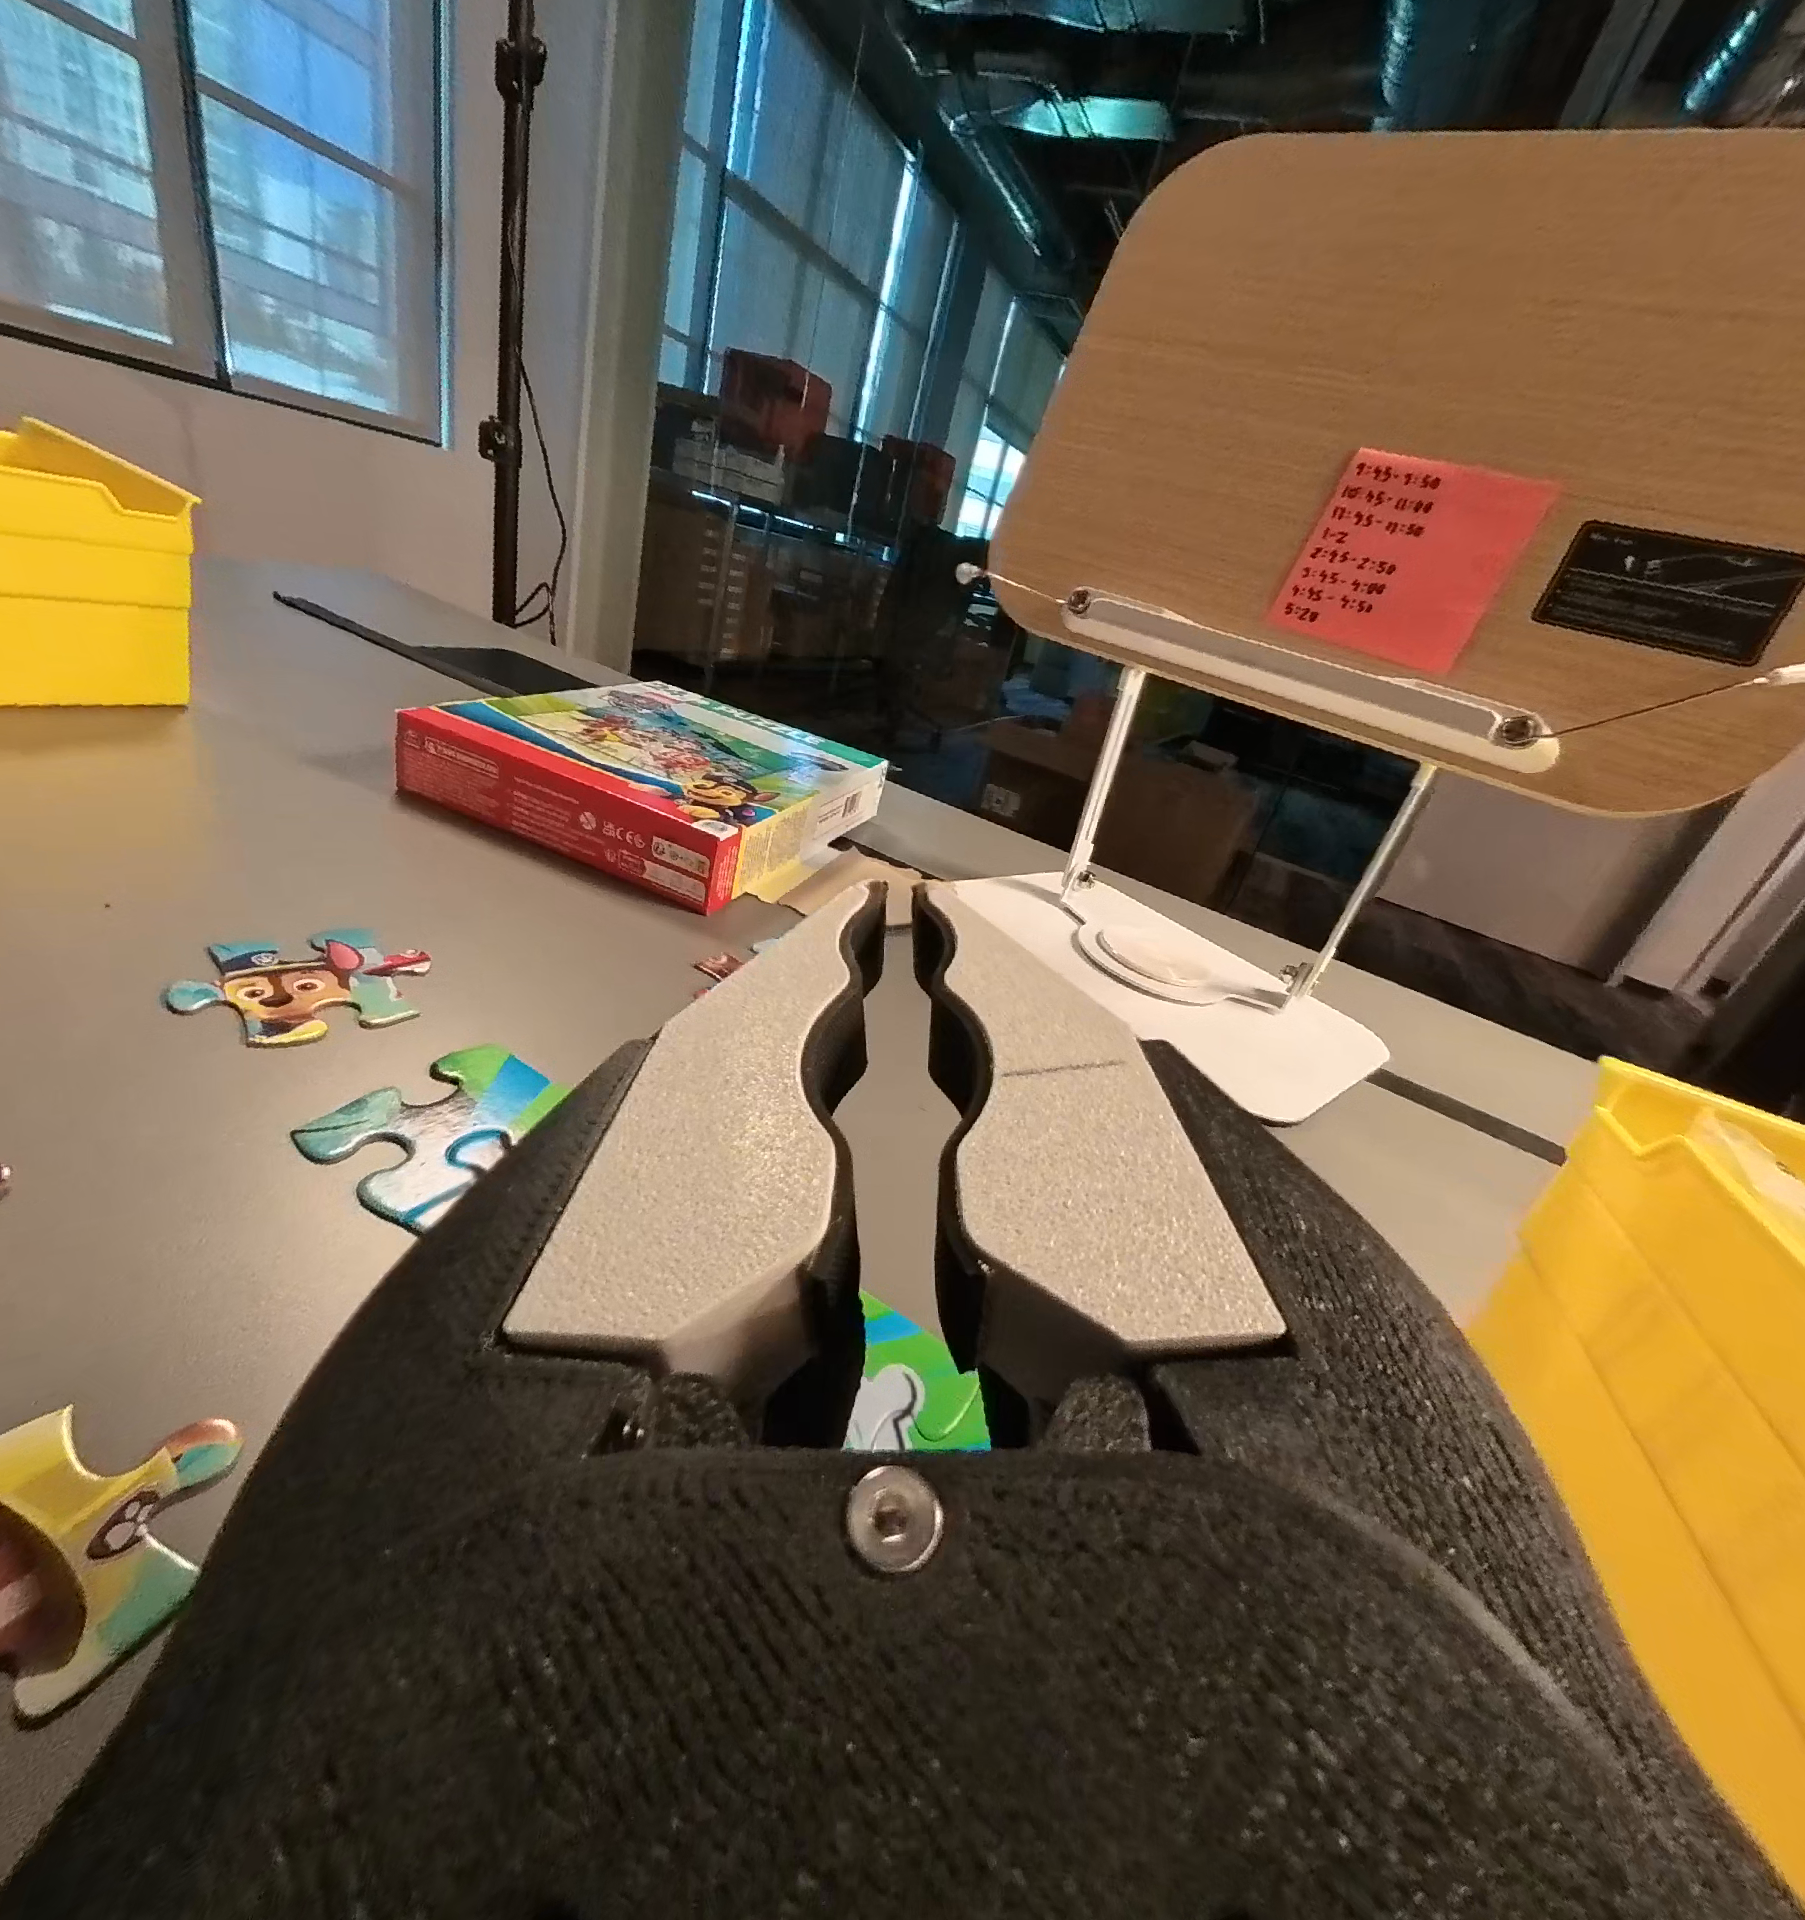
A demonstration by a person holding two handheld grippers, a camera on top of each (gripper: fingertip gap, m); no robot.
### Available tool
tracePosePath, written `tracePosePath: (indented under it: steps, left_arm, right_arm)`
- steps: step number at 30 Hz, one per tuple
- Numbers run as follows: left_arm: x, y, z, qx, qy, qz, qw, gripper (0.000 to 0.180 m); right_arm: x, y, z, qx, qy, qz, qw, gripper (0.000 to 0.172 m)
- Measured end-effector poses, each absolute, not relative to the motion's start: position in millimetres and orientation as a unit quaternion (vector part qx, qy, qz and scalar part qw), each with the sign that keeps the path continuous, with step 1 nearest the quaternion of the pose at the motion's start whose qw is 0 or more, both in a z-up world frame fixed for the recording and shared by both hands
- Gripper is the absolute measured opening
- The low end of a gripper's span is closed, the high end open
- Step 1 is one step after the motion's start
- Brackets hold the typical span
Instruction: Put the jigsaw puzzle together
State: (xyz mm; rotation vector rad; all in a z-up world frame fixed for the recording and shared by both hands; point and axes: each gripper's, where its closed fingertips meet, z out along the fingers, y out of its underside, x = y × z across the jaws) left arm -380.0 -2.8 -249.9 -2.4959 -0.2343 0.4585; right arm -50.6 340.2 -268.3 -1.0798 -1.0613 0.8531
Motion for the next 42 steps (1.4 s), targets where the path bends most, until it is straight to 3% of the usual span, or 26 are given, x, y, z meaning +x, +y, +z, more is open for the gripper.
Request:
tracePosePath:
  steps: [4, 8, 11, 17, 22, 27, 32, 42]
  left_arm:
    - [-418, -12, -295, -0.942, -0.153, 0.142, 0.264, 0.036]
    - [-426, -1, -334, -0.947, -0.163, 0.061, 0.271, 0.061]
    - [-422, 6, -352, -0.960, -0.074, 0.023, 0.270, 0.100]
    - [-423, 12, -380, -0.969, 0.078, 0.022, 0.235, 0.100]
    - [-434, 26, -376, -0.953, 0.147, 0.035, 0.264, 0.081]
    - [-439, 27, -382, -0.967, 0.105, -0.033, 0.231, 0.081]
    - [-440, 26, -381, -0.967, 0.121, -0.032, 0.220, 0.065]
    - [-430, 16, -378, -0.963, 0.121, -0.002, 0.239, 0.062]
  right_arm:
    - [-50, 343, -268, -0.481, -0.457, 0.391, 0.637, 0.003]
    - [-49, 347, -269, -0.490, -0.450, 0.394, 0.634, 0.003]
    - [-49, 348, -270, -0.493, -0.450, 0.386, 0.636, 0.002]
    - [-54, 348, -275, -0.495, -0.469, 0.350, 0.642, 0.002]
    - [-60, 344, -282, -0.493, -0.496, 0.323, 0.638, 0.000]
    - [-63, 343, -286, -0.493, -0.508, 0.306, 0.636, 0.000]
    - [-62, 344, -286, -0.495, -0.506, 0.306, 0.637, 0.000]
    - [-61, 344, -284, -0.494, -0.500, 0.316, 0.637, 0.000]
